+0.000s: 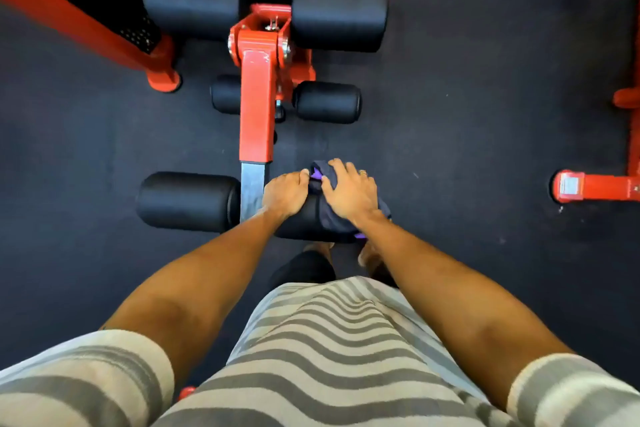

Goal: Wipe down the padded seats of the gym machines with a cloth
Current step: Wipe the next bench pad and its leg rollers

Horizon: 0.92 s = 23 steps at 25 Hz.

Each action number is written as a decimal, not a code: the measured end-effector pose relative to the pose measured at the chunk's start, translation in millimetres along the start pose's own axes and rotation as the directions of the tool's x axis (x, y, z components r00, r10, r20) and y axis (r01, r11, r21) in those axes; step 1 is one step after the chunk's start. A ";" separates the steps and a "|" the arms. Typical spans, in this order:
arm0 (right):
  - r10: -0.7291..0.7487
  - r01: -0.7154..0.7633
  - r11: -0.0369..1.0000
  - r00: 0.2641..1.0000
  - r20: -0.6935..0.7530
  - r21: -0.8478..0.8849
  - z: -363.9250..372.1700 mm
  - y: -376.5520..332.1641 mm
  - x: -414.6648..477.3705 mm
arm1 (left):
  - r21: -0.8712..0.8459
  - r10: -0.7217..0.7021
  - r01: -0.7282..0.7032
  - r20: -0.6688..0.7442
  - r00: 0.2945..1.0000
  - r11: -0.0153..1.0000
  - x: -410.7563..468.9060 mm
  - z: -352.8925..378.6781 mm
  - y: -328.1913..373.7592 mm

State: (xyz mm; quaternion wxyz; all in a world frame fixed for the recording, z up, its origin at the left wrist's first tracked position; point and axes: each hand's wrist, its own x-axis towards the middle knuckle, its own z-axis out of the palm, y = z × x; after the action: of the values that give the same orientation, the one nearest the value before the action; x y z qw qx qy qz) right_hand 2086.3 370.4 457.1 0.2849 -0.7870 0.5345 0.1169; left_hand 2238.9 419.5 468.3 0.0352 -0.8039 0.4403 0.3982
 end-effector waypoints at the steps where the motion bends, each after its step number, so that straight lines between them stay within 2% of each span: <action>1: 0.003 -0.006 1.000 0.995 0.098 0.029 -9.4 8.8 13.9 | 0.010 -0.015 0.015 0.002 1.000 1.000 1.3 1.3 0.4; 3: -0.024 0.021 1.000 0.977 0.211 0.015 -24.4 27.0 38.5 | -0.008 -0.073 0.073 -0.005 0.997 0.997 2.1 2.8 3.4; 8: -0.115 0.104 0.993 0.941 0.320 0.052 -58.8 52.7 90.9 | -0.178 -0.275 0.269 -0.004 0.962 0.946 18.0 -2.4 22.6; 10: -0.129 0.117 0.992 0.927 0.352 0.056 -64.0 60.3 109.9 | -0.299 -0.365 0.343 -0.019 0.931 0.891 26.8 2.2 32.8; 13: -0.233 0.206 0.972 0.896 0.378 0.112 -59.5 74.8 147.1 | -0.518 -0.483 0.406 -0.015 0.876 0.753 53.9 20.3 56.9; 16: -0.292 0.261 0.956 0.887 0.357 0.135 -48.8 88.8 199.5 | -0.661 -0.559 0.445 0.047 0.828 0.604 102.4 43.9 80.6; 20: -0.327 0.333 0.942 0.882 0.338 0.042 -27.6 119.2 251.6 | -0.704 -0.592 0.503 0.145 0.793 0.501 165.6 84.1 105.0; 23: -0.429 0.443 0.896 0.881 0.199 -0.032 -1.9 137.9 293.6 | -0.753 -0.612 0.503 0.170 0.772 0.425 219.6 110.1 109.5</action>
State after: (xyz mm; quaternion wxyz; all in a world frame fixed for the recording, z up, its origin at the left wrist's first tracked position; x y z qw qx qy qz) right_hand 2078.6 105.2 270.5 0.3222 -0.8829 0.3099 0.1434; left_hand 2156.0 248.3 278.2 -0.2060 -0.8632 -0.0613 0.4569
